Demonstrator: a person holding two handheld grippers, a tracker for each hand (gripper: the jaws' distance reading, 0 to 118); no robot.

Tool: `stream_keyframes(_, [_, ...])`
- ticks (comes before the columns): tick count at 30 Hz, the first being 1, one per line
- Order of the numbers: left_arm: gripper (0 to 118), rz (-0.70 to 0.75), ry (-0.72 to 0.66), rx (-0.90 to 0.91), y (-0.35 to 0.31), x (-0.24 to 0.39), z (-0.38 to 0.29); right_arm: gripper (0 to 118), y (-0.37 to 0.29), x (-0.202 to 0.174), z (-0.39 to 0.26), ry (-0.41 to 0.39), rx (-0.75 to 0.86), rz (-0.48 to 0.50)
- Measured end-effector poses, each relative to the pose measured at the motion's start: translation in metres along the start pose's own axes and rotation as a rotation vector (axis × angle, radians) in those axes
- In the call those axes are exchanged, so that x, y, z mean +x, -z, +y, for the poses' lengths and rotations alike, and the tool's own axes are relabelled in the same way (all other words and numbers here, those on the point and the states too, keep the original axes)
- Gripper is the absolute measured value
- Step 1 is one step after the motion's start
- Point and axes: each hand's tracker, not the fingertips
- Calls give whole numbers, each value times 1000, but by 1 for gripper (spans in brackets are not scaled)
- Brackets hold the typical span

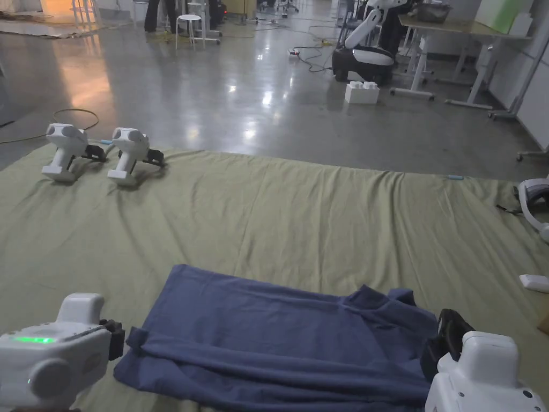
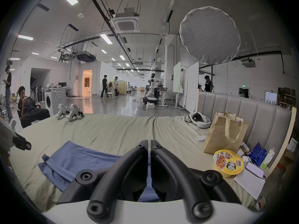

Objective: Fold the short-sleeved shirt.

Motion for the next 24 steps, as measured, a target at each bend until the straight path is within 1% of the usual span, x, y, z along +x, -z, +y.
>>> stream_keyframes(1, [10,-18,-5,-42,12,-4,4,5,1,-1,-2,-18,-16,-17])
stream_keyframes(3, [43,-28,-17,-139,30,-8,6,5,4,0,-4,-17,-41,-15])
stream_keyframes(4, [51,-40,-35,-178,41,-10,8,5,5,2,-6,-12,-56,-16])
stream_keyframes(5, [53,-50,-48,-217,51,-12,6,5,6,3,-8,-10,-66,-19])
stream_keyframes(6, [60,-64,-51,-236,58,-13,7,5,7,4,-10,-11,-75,-24])
stream_keyframes(7, [72,-60,-54,-265,61,-8,5,5,8,6,-12,-11,-84,-28])
stream_keyframes(8, [72,-65,-59,-296,70,-4,4,5,8,7,-14,-10,-91,-31])
stream_keyframes(9, [72,-32,-41,-316,74,-3,2,5,9,8,-15,-11,-99,-34])
stream_keyframes(10, [73,20,-5,-379,84,-2,-5,5,8,10,-16,-14,-105,-37])
stream_keyframes(12, [73,30,32,-435,100,0,-13,5,9,12,-19,-20,-116,-44])
stream_keyframes(14, [73,18,22,-415,104,5,-19,5,9,14,-21,-26,-130,-48])
stream_keyframes(17, [72,58,33,-404,98,8,-16,5,11,19,-24,-20,-155,-50])
stream_keyframes(18, [70,75,42,-399,97,13,-19,5,11,20,-25,-18,-161,-52])
stream_keyframes(19, [65,73,49,-399,93,16,-18,5,11,22,-27,-14,-168,-55])
stream_keyframes(21, [37,43,71,-392,91,22,-18,5,14,27,-29,-2,-192,-62])
stream_keyframes(23, [15,29,97,-395,90,27,-17,5,17,35,-32,16,-218,-61])
stream_keyframes(24, [11,12,101,-399,90,27,-17,5,19,39,-33,23,-234,-63])
